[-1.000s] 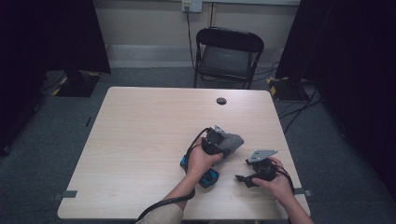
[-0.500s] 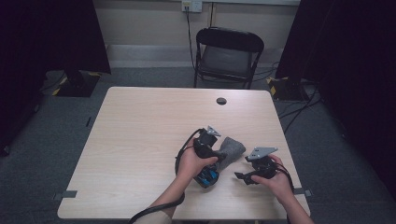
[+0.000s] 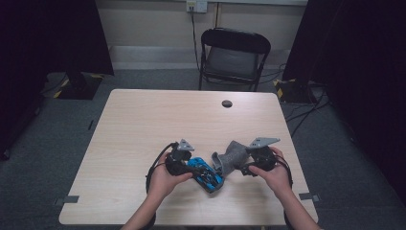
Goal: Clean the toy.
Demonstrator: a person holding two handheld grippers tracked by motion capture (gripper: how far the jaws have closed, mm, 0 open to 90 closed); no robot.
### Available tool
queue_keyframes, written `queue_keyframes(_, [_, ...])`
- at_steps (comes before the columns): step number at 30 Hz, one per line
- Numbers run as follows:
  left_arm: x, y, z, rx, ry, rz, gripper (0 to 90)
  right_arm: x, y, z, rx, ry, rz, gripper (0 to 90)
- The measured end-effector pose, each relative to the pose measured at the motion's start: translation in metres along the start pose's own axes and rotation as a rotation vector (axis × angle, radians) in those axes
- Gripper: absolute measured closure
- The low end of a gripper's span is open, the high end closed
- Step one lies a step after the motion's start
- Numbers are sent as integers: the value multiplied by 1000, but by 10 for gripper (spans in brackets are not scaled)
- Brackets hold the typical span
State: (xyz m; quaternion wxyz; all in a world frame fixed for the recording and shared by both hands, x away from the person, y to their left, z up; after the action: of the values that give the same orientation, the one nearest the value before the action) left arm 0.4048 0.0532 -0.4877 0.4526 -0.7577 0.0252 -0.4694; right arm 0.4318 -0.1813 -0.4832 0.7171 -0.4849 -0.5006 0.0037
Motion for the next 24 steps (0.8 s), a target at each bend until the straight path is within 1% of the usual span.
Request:
queue_keyframes(1, [-4,-2,0,3,0,5,254,6,1,0,-6,15,-4,184])
queue_keyframes(2, [-7,-3,0,-2,-2,5,254,10,2,0,-9,7,-7,184])
queue_keyframes(3, [-12,-4,-1,-6,-5,6,254,12,4,1,-6,-10,2,184])
queue_keyframes(4, [-16,-5,-1,-10,-2,14,254,14,7,2,-8,-43,22,184])
queue_keyframes(5, [-20,-6,-1,-14,-5,16,254,16,9,3,-7,-59,19,183])
queue_keyframes(6, [-23,-6,-2,-11,-5,19,255,18,11,5,3,-65,8,184])
queue_keyframes(7, [-26,-5,-1,-13,-5,22,255,19,13,6,9,-63,5,183])
queue_keyframes(8, [-29,-5,-1,-16,-8,26,255,20,16,7,9,-54,14,184])
queue_keyframes(9, [-33,-6,-1,-20,-18,28,256,21,19,8,13,-52,11,185])
queue_keyframes(10, [-35,-6,-1,-23,-22,27,255,20,24,10,29,-64,21,187])
queue_keyframes(11, [-38,-7,-1,-28,-25,24,255,19,29,11,29,-75,39,187])
queue_keyframes(13, [-43,-9,-2,-35,-28,24,255,16,34,14,52,-83,41,184])
queue_keyframes(15, [-49,-10,-2,-43,-39,24,255,16,34,14,58,-125,22,184])
queue_keyframes(17, [-53,-8,-2,-50,-47,33,255,15,30,13,63,-148,33,184])
queue_keyframes(19, [-54,-6,-1,-46,-50,34,254,12,28,15,85,-186,45,184])
queue_keyframes(21, [-55,-4,-1,-47,-55,34,255,8,29,16,81,-219,54,193])
queue_keyframes(22, [-56,-3,-1,-45,-58,34,255,6,31,18,79,-251,59,218])
queue_keyframes(23, [-56,-2,-1,-48,-60,33,255,5,33,19,74,-267,59,233])
queue_keyframes(24, [-56,-1,-2,-49,-60,35,255,4,36,20,70,-272,62,242])
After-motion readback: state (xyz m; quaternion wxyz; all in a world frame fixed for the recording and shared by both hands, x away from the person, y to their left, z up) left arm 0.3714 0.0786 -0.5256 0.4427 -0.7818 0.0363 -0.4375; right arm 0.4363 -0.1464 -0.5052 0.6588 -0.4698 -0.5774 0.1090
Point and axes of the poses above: each handheld gripper's, and its own axes: y roughly forward along the jaws, x roughly out of its top, z roughly to its left, the point moved 6 cm from there along y, roughly forward along the jaws, and after that the axes turned 1 degree about z, right-handed, at the moved point
